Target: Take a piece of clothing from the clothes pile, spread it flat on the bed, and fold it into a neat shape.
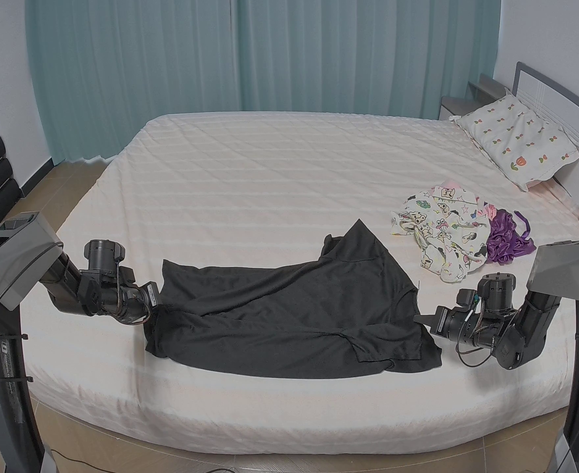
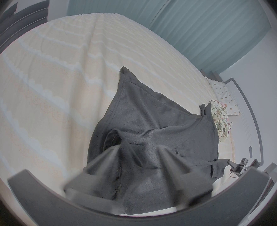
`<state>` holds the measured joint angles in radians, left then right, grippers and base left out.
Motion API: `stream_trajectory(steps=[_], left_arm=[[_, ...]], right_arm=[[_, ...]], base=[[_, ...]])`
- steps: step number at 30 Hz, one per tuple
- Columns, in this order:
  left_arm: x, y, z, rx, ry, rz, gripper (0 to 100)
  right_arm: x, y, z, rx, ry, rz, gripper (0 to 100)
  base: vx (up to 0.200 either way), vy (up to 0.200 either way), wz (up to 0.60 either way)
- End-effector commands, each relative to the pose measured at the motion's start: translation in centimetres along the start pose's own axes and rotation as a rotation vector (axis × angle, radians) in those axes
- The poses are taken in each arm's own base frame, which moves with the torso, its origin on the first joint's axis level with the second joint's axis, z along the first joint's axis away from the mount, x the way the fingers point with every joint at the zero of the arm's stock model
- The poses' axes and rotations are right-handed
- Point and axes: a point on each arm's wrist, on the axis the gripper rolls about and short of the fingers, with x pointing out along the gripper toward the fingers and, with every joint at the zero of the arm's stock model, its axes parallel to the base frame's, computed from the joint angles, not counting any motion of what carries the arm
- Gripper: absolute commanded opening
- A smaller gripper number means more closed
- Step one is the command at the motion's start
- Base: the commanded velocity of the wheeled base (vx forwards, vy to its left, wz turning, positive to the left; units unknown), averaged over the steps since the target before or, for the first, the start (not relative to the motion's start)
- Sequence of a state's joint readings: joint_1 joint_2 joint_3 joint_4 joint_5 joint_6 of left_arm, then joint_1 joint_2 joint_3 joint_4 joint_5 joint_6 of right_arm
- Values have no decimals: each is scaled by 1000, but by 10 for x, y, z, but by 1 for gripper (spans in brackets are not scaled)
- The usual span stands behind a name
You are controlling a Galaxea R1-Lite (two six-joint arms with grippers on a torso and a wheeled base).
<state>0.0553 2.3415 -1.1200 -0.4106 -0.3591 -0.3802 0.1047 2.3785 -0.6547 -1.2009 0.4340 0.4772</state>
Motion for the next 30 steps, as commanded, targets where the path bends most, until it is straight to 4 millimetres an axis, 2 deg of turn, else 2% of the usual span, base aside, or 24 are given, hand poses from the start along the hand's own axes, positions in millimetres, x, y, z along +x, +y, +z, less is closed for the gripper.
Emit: stream_trajectory(steps=[1, 3, 7, 10, 15, 17, 20, 25, 27, 30], left_arm=[[0, 1, -1, -2, 4, 6, 0], [0, 3, -3, -2, 8, 22, 0], [-15, 2, -1, 5, -8, 41, 0], [-24, 0, -2, 5, -15, 41, 0], [-56, -8, -7, -3, -35, 32, 0], [-60, -8, -7, -4, -38, 31, 0], [-83, -9, -15, -11, -45, 37, 0], [-98, -8, -25, -19, -37, 46, 0], [-113, -9, -36, -29, -26, 48, 0], [-123, -9, -49, -36, -1, 48, 0]], right_arm=[[0, 1, 0, -1, 0, 1, 0], [-1, 1, 1, -3, -5, 2, 0], [-9, 1, 13, -4, -54, 9, 0], [-13, 0, 12, 8, -53, 4, 0], [-20, 4, 11, -10, -92, 24, 0], [-21, 4, 11, -14, -100, 28, 0], [-31, 9, 13, -27, -126, 44, 0], [-40, 15, 14, -10, -153, 68, 0], [-48, 19, 12, -13, -156, 95, 0], [-53, 19, 8, -14, -151, 104, 0]], base=[[0, 0, 0], [0, 0, 0], [0, 0, 0], [0, 0, 0], [0, 0, 0], [0, 0, 0], [0, 0, 0], [0, 0, 0], [0, 0, 0], [0, 0, 0]])
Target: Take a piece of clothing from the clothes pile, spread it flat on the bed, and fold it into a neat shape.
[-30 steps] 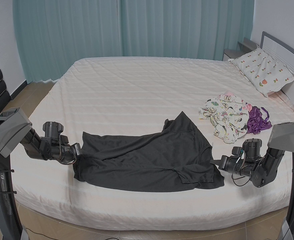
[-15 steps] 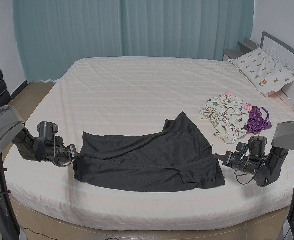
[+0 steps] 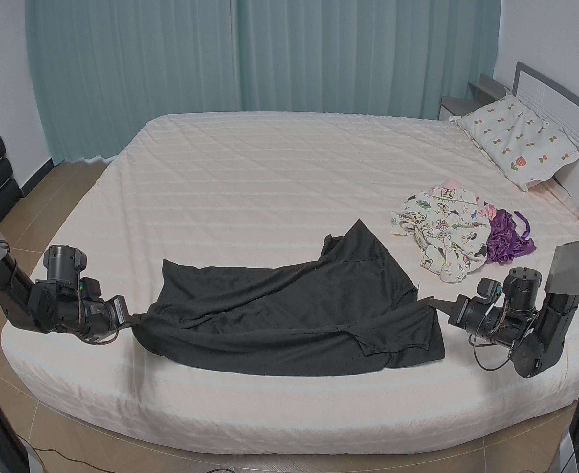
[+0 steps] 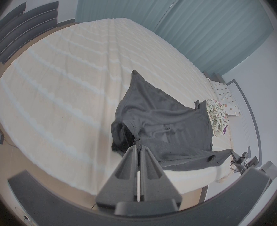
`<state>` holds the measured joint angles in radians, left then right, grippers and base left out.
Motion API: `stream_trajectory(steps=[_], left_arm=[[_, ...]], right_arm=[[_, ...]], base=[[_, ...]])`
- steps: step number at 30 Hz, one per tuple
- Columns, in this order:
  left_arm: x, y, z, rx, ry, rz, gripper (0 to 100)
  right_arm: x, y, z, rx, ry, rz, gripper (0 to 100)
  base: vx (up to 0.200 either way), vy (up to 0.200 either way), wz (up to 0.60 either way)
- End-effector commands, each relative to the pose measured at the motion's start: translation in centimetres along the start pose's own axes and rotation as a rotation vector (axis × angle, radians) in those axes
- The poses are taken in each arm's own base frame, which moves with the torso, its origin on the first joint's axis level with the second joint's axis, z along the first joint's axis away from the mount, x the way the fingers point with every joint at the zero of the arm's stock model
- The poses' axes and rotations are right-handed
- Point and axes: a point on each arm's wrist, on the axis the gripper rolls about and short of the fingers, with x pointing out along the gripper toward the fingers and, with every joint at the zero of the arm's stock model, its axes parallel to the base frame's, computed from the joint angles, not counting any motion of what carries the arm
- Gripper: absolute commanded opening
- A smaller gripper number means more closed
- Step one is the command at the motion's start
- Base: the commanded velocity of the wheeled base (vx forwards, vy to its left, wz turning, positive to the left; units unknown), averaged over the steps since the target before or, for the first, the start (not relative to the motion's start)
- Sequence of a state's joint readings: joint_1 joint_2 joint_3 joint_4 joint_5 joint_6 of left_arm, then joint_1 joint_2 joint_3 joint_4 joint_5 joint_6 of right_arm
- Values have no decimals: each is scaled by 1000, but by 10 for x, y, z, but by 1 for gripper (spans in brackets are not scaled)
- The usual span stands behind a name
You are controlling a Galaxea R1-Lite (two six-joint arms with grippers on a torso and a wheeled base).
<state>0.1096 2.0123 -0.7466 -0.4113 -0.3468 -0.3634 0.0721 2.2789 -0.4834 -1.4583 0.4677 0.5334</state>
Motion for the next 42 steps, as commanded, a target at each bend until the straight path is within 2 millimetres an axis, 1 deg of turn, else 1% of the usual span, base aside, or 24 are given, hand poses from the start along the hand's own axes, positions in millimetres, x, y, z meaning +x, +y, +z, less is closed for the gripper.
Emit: stream_trajectory(steps=[1, 2, 3, 4, 9, 12, 15, 19, 21, 23, 24, 26, 28, 29, 30, 32, 33, 35, 37, 38, 39, 40, 42], left_arm=[[-30, -3, -17, -4, -1, -3, 0], [-31, -3, -17, -4, 0, -5, 0], [-37, -2, -26, -6, 15, 1, 0], [-39, -2, -30, -3, 21, 3, 0], [-41, 6, -55, 35, 105, 32, 0], [-43, 11, -69, 63, 163, 56, 0], [-43, 12, -75, 61, 195, 66, 0], [-38, 13, -71, 57, 187, 86, 0], [-31, 17, -65, 48, 183, 101, 0], [-28, 21, -58, 33, 168, 109, 0], [-28, 21, -58, 33, 168, 109, 0], [-21, 22, -46, 18, 143, 107, 0], [-20, 21, -45, 15, 140, 106, 0], [-15, 18, -31, -39, 99, 97, 0], [-15, 17, -30, -40, 97, 96, 0], [-3, 16, -18, -74, 74, 90, 0], [-2, 16, -17, -74, 74, 91, 0], [12, 19, -9, -75, 71, 96, 0], [15, 19, -7, -75, 69, 97, 0], [27, 20, -2, -73, 69, 103, 0], [29, 20, -2, -72, 70, 103, 0], [37, 18, 0, -65, 74, 97, 0], [40, 18, 0, -62, 77, 97, 0]], right_arm=[[-13, 6, -1, -2, -6, 18, 0], [-14, 6, -1, -1, -5, 16, 0], [-17, 6, -2, -2, -9, 19, 0], [-18, 6, -3, -2, -7, 23, 0], [-27, 6, -8, 5, 16, 45, 0], [-29, 4, -7, 5, 16, 43, 0], [-29, 4, -7, 7, 24, 54, 0], [-27, 4, -7, 3, 24, 61, 0], [-25, 4, -5, -1, 16, 67, 0], [-21, 4, -2, -7, 7, 76, 0], [-21, 4, -2, -7, 7, 76, 0], [-13, 3, 4, -19, -11, 86, 0], [-12, 3, 4, -18, -11, 87, 0], [-3, -2, 6, -22, -18, 85, 0], [-2, -2, 6, -22, -18, 85, 0], [8, -6, 8, -17, -6, 81, 0], [10, -6, 7, -14, -1, 78, 0], [21, -8, 8, -10, 13, 75, 0], [23, -8, 9, -11, 12, 77, 0], [30, -10, 10, -11, 15, 77, 0], [31, -10, 10, -10, 17, 76, 0], [34, -13, 9, 4, 38, 63, 0], [34, -13, 9, 7, 44, 60, 0]], base=[[0, 0, 0], [0, 0, 0], [0, 0, 0], [0, 0, 0], [0, 0, 0], [0, 0, 0], [0, 0, 0], [0, 0, 0], [0, 0, 0], [0, 0, 0], [0, 0, 0], [0, 0, 0], [0, 0, 0], [0, 0, 0], [0, 0, 0], [0, 0, 0], [0, 0, 0], [0, 0, 0], [0, 0, 0], [0, 0, 0], [0, 0, 0], [0, 0, 0], [0, 0, 0]])
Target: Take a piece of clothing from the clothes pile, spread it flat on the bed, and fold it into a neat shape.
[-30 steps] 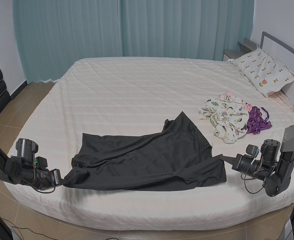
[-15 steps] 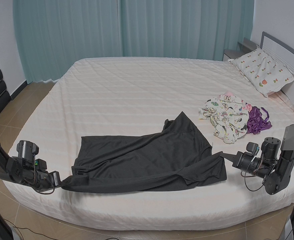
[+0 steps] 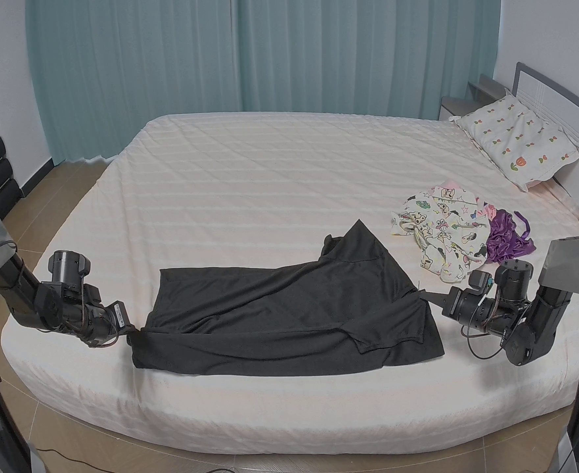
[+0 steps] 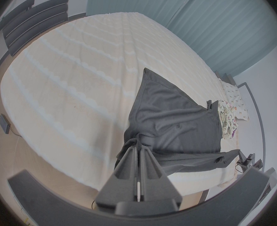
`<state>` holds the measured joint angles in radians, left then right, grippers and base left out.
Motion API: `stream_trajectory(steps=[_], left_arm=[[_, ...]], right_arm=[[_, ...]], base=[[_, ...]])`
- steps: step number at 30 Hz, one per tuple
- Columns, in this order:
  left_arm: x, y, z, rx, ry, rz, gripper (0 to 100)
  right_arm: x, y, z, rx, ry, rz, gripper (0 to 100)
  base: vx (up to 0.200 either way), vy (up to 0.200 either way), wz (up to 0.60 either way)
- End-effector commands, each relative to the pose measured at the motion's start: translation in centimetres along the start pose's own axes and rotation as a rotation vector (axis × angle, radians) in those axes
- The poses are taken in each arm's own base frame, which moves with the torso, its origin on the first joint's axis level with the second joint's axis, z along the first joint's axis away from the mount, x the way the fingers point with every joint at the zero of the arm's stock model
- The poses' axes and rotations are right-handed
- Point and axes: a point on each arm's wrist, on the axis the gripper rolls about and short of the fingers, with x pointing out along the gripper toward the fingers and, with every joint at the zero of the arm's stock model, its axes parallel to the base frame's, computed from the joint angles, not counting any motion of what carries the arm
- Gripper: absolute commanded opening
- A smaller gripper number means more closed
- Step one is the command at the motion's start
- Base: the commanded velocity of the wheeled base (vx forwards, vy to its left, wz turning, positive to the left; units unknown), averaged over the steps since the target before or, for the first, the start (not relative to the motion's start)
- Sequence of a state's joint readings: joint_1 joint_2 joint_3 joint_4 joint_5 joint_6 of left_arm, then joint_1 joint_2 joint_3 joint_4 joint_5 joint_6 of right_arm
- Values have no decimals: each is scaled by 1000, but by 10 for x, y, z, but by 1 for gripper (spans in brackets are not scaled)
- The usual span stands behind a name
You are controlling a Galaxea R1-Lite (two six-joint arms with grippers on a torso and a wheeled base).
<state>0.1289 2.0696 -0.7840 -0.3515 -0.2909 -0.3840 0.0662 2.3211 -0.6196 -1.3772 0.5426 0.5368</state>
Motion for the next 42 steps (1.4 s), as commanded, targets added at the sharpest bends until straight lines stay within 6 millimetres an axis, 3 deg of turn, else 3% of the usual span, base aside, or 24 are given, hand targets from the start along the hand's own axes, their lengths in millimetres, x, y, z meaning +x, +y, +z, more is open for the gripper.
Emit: stream_trajectory(steps=[1, 7, 16, 17, 18, 19, 28, 34, 42], left_arm=[[42, -3, 6, 8, 33, 12, 0], [68, -13, 21, 3, -17, 39, 0], [94, -14, 22, 18, -41, 116, 0], [95, -14, 22, 18, -42, 119, 0], [97, -13, 22, 16, -44, 128, 0], [98, -13, 22, 16, -44, 128, 100], [94, -14, 22, -98, -54, 121, 100], [66, -21, 33, -258, -108, 61, 100], [24, -26, 37, -319, -74, -95, 100]], right_arm=[[16, -9, -3, 23, 39, -18, 0], [24, -18, -6, 29, 29, -65, 0], [34, -23, -15, 32, 41, -77, 0], [34, -23, -15, 33, 40, -81, 100], [36, -23, -18, 32, 47, -82, 100], [36, -23, -18, 33, 48, -82, 100], [32, -25, -12, 79, 5, -113, 100], [30, -23, 3, 235, -104, -130, 100], [22, -15, -3, 317, -147, -81, 100]], base=[[0, 0, 0], [0, 0, 0], [0, 0, 0], [0, 0, 0], [0, 0, 0], [0, 0, 0], [0, 0, 0], [0, 0, 0], [100, 0, 0]])
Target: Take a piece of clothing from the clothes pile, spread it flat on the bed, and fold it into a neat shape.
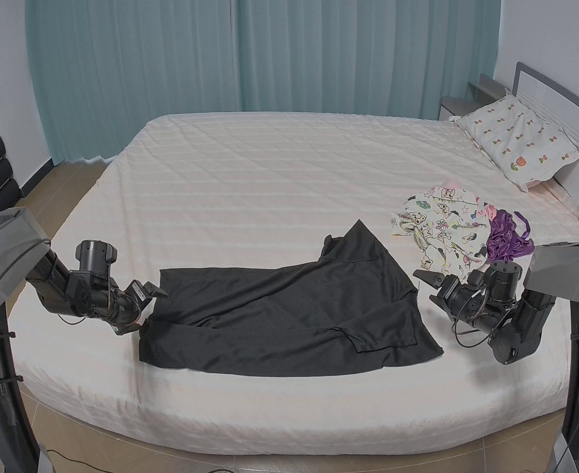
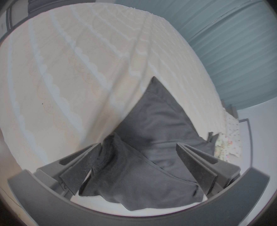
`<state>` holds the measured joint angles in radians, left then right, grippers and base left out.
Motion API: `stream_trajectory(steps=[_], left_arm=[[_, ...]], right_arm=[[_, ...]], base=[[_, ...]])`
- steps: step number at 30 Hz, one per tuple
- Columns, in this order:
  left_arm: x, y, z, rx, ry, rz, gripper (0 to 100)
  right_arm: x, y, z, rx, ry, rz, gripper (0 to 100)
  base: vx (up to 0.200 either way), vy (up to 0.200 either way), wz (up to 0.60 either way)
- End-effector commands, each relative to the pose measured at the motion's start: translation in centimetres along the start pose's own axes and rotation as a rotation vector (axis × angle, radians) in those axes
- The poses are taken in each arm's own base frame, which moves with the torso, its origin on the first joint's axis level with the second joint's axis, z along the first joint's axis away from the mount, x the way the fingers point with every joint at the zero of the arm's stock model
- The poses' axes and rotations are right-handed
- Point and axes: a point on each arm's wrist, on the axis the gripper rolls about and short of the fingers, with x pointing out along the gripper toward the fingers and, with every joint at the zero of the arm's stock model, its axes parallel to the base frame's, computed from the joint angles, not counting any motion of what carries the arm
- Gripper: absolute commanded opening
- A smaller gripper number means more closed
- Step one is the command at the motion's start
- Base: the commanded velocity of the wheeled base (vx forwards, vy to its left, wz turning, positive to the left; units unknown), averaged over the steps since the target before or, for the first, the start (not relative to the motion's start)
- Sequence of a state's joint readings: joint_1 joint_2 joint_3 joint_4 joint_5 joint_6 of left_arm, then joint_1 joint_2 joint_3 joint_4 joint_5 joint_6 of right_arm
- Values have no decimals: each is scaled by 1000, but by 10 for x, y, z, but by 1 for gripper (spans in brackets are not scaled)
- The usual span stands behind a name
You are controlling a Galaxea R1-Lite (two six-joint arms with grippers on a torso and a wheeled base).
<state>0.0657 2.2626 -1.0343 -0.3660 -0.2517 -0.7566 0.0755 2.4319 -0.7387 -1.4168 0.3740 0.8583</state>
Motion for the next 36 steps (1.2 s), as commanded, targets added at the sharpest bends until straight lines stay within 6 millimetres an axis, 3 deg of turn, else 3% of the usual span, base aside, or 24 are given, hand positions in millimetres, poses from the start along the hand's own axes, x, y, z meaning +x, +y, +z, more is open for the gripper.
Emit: stream_trajectory(steps=[1, 15, 25, 36], left_arm=[[-34, -9, 5, -17, -17, -68, 100], [-22, -7, 5, -12, -14, -59, 100], [37, 16, -7, 195, -113, 55, 100], [49, -8, -8, 252, -135, 19, 100]], right_arm=[[-8, 3, -5, 21, -6, 16, 100], [-8, 3, -10, 26, 8, 16, 100], [-12, 5, -13, 20, 4, 32, 100], [-12, 5, -12, 22, 2, 35, 100]], base=[[200, 0, 0], [186, 0, 0], [0, 0, 0], [0, 0, 0]])
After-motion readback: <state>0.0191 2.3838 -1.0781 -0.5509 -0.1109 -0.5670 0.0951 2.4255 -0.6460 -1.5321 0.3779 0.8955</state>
